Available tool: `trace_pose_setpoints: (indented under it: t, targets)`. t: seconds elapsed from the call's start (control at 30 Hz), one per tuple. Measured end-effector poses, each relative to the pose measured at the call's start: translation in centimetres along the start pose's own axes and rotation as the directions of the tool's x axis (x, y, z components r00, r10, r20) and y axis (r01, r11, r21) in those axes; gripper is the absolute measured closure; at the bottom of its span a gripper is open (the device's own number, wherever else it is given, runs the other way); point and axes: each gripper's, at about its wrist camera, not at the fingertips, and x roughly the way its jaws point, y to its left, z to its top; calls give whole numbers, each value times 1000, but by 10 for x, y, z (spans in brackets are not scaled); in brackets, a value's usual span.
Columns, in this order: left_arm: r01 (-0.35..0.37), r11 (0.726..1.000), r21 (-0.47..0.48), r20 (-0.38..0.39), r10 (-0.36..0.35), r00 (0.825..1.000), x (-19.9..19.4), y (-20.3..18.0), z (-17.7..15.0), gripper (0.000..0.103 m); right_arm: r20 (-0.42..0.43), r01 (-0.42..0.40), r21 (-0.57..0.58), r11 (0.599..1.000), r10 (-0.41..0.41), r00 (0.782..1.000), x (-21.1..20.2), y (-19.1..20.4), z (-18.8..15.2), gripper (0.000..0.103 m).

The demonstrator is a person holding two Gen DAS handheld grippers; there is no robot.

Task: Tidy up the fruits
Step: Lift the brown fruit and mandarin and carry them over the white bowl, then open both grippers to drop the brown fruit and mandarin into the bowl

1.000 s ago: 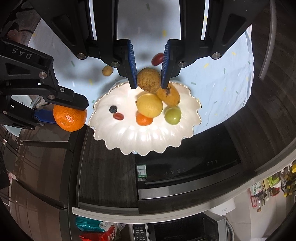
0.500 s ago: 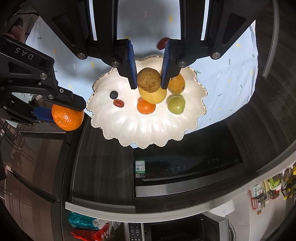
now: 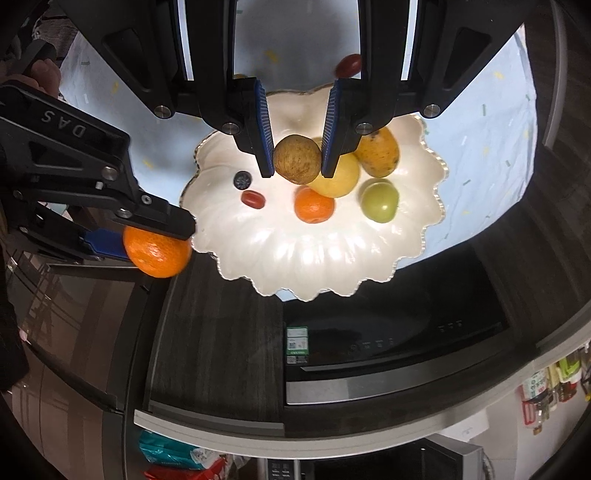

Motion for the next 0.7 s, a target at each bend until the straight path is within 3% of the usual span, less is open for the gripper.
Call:
trace_pose_setpoints:
  t: [0.7]
  targets:
    - [91,996,3,-64,-90,994,57,-13,16,77,-40,0,-20,1000,-1,999,58,-24,26,60]
